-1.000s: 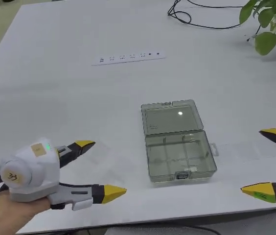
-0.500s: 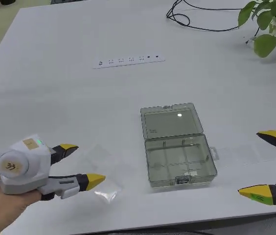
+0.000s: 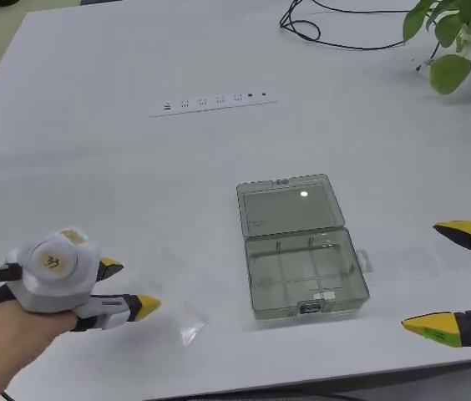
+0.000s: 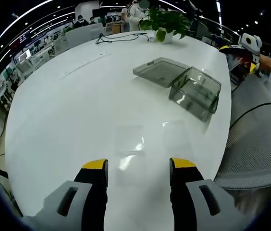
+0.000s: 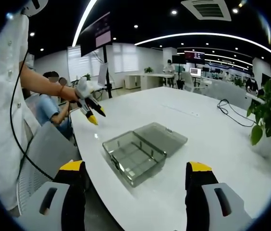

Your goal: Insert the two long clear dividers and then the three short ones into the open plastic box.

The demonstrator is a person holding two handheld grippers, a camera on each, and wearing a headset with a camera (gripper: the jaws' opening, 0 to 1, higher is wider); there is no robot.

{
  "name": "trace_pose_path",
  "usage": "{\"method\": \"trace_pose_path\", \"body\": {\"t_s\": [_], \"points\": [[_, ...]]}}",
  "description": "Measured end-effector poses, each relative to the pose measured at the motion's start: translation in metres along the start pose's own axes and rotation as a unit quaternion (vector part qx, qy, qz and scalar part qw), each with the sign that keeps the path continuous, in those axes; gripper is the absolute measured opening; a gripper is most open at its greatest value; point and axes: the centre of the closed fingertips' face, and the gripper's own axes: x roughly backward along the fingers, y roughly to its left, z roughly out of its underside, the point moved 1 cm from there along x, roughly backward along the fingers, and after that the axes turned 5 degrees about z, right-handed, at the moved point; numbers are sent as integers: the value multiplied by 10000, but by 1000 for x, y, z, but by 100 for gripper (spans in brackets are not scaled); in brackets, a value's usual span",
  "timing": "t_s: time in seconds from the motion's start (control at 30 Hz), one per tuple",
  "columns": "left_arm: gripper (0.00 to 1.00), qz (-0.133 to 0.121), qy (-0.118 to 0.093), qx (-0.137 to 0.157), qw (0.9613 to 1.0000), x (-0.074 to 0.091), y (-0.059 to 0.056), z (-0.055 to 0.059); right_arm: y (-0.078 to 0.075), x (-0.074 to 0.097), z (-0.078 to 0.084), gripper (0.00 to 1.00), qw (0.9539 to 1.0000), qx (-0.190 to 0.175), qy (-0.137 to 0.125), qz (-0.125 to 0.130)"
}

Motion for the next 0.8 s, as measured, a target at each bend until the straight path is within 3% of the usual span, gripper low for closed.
{"method": "trace_pose_path", "body": {"t_s": [0.4,0.8], "points": [[44,-156,572,171,9981,-18,8,16,-1,-1,-1,85,10000,-22,-31,26],[40,-236,829,152,9962,-28,8,18,-2,-1,-1,85,10000,-47,-52,67]]}}
